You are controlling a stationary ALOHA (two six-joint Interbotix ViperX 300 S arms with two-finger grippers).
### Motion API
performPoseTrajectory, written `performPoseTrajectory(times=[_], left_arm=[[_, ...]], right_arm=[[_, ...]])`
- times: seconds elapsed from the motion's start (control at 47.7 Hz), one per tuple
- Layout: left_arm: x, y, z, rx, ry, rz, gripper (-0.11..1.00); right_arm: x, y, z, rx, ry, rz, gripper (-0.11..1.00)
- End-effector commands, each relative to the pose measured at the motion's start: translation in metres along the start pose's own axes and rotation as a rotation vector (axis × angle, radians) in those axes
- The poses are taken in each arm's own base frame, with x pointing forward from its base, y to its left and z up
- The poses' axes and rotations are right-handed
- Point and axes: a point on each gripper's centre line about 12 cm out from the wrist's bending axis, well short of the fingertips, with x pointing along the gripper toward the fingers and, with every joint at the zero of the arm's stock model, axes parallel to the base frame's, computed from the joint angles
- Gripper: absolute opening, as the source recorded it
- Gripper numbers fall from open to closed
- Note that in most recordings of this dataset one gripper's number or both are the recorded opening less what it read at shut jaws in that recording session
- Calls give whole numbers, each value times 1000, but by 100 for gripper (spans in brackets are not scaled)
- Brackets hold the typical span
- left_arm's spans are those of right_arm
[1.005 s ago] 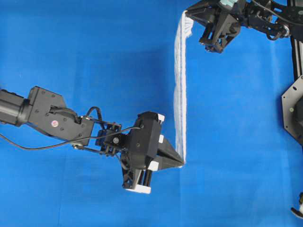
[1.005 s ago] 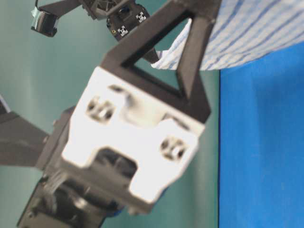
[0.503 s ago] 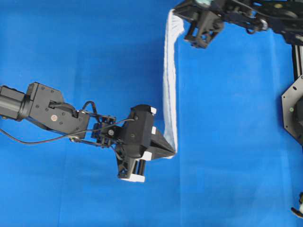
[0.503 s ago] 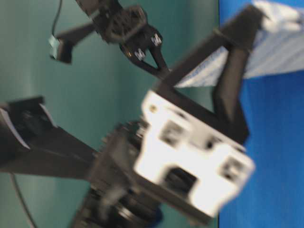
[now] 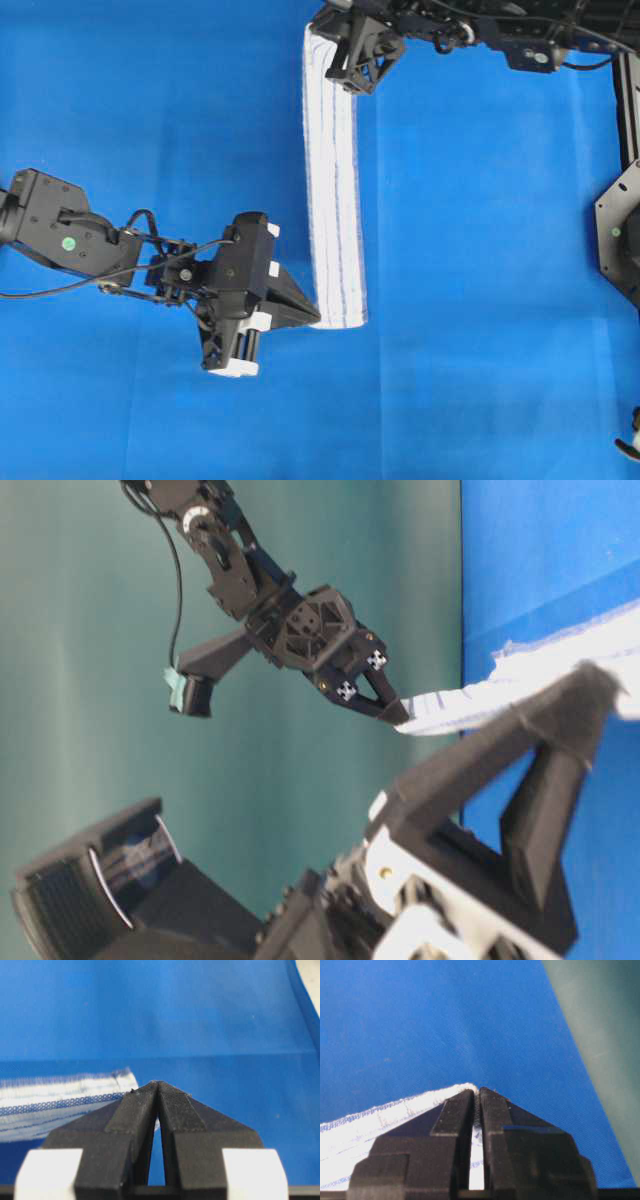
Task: Fold the blue towel.
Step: 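Lay the strip down vertically and open both grippers, withdrawing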
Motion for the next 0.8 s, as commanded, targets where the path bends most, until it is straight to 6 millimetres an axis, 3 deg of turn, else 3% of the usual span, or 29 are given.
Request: performPoseTrajectory(times=[0.0,0.293,0.398,0.566,0.628,0.775], left_arm=[[-9,-5,13,-1,-43,-13,1],[-11,-4,9,0,-34,-11,4],[-12,-4,9,-5,-28,-10,24],[-32,-5,16,-5,-18,-10,73],[-45,-4,21,-4,-20,-8,81],[-69,8,29,-8,-33,21,75]], right_arm=[[-4,0,17,-4,-40,0,4],[-2,4,16,-9,-38,7,6],[-2,5,16,-12,-40,8,25],[-7,5,16,-13,-41,8,77],[-14,4,18,-16,-51,6,90],[-38,5,21,-8,-81,8,84]])
